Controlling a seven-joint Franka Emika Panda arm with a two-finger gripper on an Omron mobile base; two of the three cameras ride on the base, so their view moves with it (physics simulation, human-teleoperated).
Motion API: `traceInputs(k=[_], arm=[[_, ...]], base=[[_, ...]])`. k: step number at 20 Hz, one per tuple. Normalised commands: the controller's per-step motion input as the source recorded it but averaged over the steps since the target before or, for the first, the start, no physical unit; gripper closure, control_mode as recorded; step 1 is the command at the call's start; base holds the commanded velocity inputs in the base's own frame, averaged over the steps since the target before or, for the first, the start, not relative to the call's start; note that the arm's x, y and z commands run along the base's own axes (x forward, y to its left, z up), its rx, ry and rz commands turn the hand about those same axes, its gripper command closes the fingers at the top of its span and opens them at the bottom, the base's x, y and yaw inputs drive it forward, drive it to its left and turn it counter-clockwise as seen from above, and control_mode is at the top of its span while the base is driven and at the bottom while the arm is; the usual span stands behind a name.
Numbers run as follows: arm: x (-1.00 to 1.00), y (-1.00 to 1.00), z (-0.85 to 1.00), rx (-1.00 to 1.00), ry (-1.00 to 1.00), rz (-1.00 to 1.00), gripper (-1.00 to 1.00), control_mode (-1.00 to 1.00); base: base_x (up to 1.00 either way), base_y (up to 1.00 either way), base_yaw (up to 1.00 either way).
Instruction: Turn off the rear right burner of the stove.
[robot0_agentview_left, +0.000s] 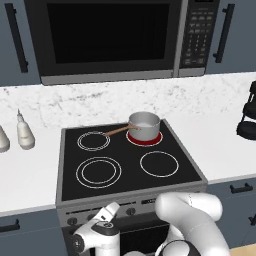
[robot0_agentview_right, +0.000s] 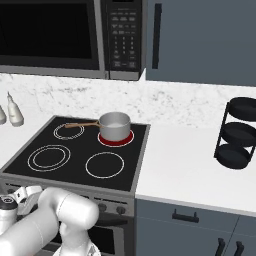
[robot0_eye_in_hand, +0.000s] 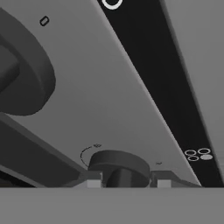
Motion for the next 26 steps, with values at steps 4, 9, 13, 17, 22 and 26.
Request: traceInputs(k=[4,9,13,17,22,26], arm=[[0.13,-0.08,0.14,0.25,0.00,-0.14,1.00,-1.00],[0.07,-0.39,0.19,0.51,0.00,-0.30,1.00,-1.00],[0.04,-0.59,0.13,0.63,0.00,-0.36,1.00,-1.00],[0.09,-0.60,0.06,0.67,-0.01,-0.40,1.00,-1.00],[0.06,-0.11,0.04,0.23,-0.02,-0.22,1.00,-1.00],[0.00,0.00,0.00,0.01,0.00,0.00,1.00,-1.00]], base=[[0.00,0.00,0.00],[0.00,0.00,0.00],[0.00,0.00,0.00],[0.00,0.00,0.00],[0.00,0.00,0.00],[0.00,0.00,0.00]])
